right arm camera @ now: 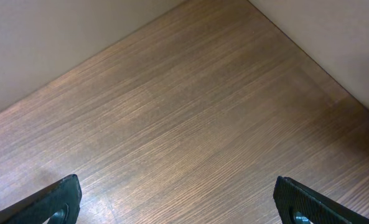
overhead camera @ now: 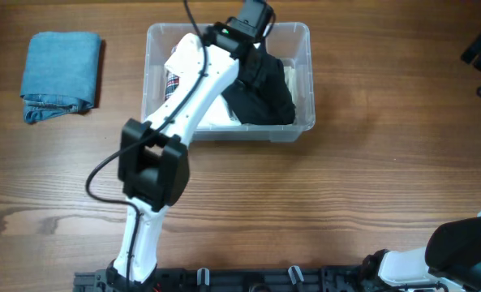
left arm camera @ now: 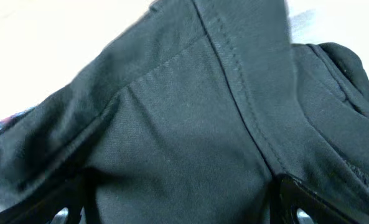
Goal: Pack container
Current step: 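Press and flatten the black garment in the box with the left gripper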
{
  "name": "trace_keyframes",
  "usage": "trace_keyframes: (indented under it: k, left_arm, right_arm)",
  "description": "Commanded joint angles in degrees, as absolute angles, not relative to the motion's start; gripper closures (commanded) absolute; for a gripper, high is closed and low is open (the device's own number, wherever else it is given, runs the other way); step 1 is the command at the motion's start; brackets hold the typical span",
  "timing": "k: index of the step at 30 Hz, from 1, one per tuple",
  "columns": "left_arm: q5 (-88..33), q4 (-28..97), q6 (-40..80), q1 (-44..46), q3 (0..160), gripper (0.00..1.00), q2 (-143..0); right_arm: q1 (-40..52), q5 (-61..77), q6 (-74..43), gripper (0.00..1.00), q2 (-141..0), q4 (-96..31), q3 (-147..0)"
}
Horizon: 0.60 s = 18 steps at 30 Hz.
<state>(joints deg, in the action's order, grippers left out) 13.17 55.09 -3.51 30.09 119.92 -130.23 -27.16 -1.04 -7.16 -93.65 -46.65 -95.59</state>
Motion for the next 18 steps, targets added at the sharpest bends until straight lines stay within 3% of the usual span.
trace_keyframes:
  k: [1,9,18]
  left_arm:
    - [9.5,53.4,-2.3,33.8,120.0,0.00,-135.8]
    - [10.5,46.9,-2.5,39.3,120.0,0.00,-135.8]
    - [10.5,46.5,-2.5,37.0,120.0,0.00,-135.8]
  right_arm:
    - [-27.1,-0.1,-6.2,0.00,-94.3,-46.6,-95.1]
    - [-27.1,-0.1,-6.2,0.00,-94.3,-46.6,-95.1]
    - [-27.1,-0.1,-6.2,0.00,-94.3,-46.6,-95.1]
